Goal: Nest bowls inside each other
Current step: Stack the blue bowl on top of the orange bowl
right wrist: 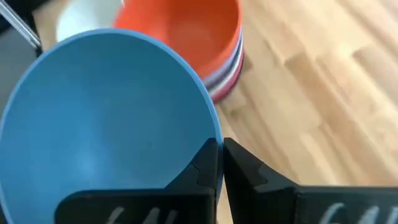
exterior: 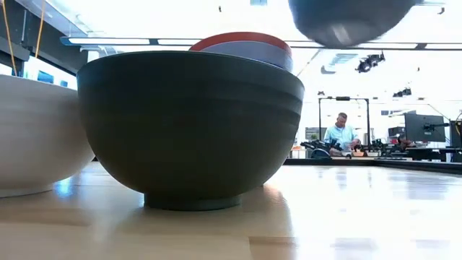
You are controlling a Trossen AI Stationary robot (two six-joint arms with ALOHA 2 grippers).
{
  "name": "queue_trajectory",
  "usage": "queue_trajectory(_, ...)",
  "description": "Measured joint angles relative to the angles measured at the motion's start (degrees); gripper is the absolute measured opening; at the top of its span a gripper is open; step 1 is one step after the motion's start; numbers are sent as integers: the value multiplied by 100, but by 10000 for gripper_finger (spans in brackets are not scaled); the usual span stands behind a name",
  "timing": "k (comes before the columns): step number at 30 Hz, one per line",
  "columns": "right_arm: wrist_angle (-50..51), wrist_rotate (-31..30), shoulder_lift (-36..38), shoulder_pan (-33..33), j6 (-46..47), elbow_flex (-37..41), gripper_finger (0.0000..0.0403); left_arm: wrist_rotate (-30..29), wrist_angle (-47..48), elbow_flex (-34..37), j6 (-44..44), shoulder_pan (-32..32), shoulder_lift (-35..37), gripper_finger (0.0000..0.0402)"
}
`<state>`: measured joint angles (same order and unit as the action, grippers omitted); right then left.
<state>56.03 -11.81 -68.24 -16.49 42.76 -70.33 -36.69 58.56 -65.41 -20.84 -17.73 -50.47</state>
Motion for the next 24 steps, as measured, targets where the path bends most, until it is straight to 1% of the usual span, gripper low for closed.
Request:
queue_trajectory(4, 185, -16, -59, 353, -349, -671, 0, -2, -2, -2, 0, 1, -75, 211)
queue_trajectory(8, 287, 83, -388, 737, -782, -1284, 0, -4, 2, -2, 0, 1, -109, 211)
queue_trajectory(12, 417, 339, -1003, 1050, -1301, -1908, 0, -4, 7, -2, 0, 1, -140, 211)
queue_trajectory(17, 490, 756, -1895, 1289, -1836, -2667, 0, -5, 19, 45, 0, 1, -147, 211)
queue_trajectory(21, 730, 923, -2527, 1432, -2166, -3148, 0, -2, 26, 360, -78, 1, -106, 211)
queue_trajectory(24, 875, 1063, -2874, 1583, -2324, -3353, 0, -1, 28, 646, -199, 0, -31, 211)
